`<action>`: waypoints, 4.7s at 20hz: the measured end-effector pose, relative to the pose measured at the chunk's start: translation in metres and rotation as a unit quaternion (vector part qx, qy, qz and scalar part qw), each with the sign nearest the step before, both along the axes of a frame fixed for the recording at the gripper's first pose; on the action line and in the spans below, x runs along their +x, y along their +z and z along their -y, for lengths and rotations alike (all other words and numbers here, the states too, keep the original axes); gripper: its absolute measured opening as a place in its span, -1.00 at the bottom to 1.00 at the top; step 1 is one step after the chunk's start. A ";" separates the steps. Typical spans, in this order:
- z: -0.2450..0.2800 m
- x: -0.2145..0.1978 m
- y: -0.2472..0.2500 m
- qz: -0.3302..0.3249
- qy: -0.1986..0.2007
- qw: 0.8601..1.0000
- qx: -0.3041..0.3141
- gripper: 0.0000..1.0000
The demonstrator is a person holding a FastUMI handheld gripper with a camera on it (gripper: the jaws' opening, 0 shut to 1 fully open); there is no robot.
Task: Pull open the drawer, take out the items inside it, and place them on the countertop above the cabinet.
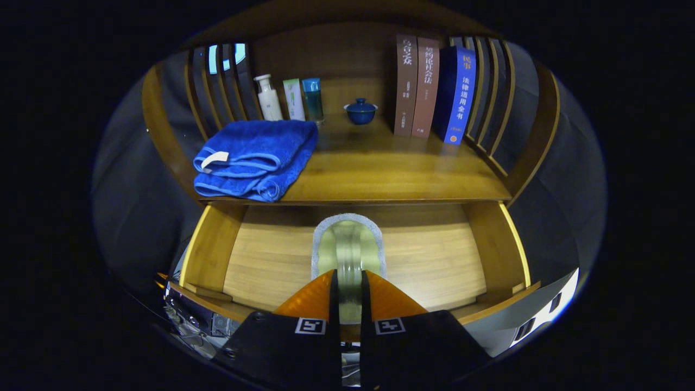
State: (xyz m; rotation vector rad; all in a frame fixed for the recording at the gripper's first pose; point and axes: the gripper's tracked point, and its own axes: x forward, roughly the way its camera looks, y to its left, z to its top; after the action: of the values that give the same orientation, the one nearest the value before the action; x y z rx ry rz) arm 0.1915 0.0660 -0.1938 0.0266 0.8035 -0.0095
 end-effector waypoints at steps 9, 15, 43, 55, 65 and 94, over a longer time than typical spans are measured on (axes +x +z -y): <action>0.004 0.055 0.025 0.009 0.000 1.000 0.001 -0.64; 0.009 0.119 0.020 0.002 -0.009 1.000 0.004 -0.64; 0.016 0.162 0.047 0.059 -0.023 0.998 -0.017 0.97; -0.001 0.056 0.081 0.177 -0.002 0.984 -0.013 0.98; -0.002 -0.056 0.081 0.314 -0.013 0.949 -0.022 0.96; -0.011 -0.086 -0.094 0.351 -0.025 0.935 -0.033 0.98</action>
State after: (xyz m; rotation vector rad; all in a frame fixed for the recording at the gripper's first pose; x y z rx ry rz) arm 0.1057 0.0773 -0.2882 -0.0136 0.0838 -0.0704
